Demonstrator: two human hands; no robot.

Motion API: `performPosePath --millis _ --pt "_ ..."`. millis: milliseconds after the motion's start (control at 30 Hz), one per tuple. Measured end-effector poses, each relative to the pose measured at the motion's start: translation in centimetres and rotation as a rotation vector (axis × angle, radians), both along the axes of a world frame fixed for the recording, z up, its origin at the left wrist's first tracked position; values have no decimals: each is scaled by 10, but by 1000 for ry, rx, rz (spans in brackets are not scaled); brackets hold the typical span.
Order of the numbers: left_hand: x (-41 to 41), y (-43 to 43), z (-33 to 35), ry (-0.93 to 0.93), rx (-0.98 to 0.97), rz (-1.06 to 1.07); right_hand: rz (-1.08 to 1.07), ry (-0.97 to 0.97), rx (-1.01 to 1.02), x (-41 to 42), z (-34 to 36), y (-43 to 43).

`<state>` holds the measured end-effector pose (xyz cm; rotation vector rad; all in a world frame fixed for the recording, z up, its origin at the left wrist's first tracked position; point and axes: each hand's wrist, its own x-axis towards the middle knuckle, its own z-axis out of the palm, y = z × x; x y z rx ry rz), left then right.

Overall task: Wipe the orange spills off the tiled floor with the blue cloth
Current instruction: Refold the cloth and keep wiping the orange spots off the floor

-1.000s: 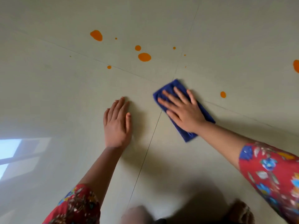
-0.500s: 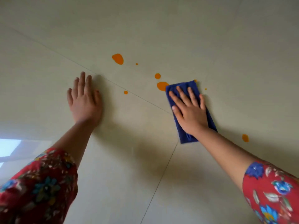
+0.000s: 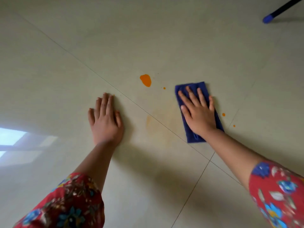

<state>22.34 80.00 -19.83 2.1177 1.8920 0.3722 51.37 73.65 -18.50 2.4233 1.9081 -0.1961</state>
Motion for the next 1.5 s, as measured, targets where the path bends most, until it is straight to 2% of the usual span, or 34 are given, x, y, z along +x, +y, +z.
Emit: performPosePath --millis 33,67,200,267,400,467,567,633,700,800,867,933,1067,1133,1200,1233,1300,1400,1500 --pt "0 0 1 0 -3 0 -86 22 -11 -6 2 11" --pt "1 -1 1 -4 -8 -2 -75 19 -3 -18 1 12" --pt "0 -1 5 -77 13 28 369 14 55 -87 -8 -64" --pt "0 -1 7 -154 37 128 475 60 72 -110 -11 -78" --pt "-3 1 6 -223 67 265 595 143 69 -151 -5 4" --pt "-3 2 5 -244 74 292 544 137 69 -164 -2 62" --pt "-2 2 6 -221 72 272 296 77 56 -139 -2 118" --pt "-1 2 4 -174 48 229 89 66 95 -113 -6 105" --pt "1 3 4 -138 33 181 8 52 172 -110 -10 62" --pt "3 3 6 -107 26 105 214 46 170 -137 -14 21" --pt "2 3 7 -88 22 64 351 86 145 -142 -10 53" --pt "1 2 9 -77 12 18 366 85 116 -134 -6 98" --pt "1 2 12 -93 6 -87 18 92 68 -80 -9 139" --pt "2 2 11 -110 1 -89 -160 92 107 -68 -9 114" --pt "2 1 10 -104 1 -90 -251 72 158 -83 -12 74" --pt "3 1 10 -103 2 -88 -217 68 183 -99 -13 57" --pt "3 3 8 -100 4 -78 13 89 199 -129 -15 49" --pt "2 3 8 -102 5 -79 310 138 145 -147 -8 107" --pt "0 3 6 -143 7 -91 298 143 58 -125 -5 188"
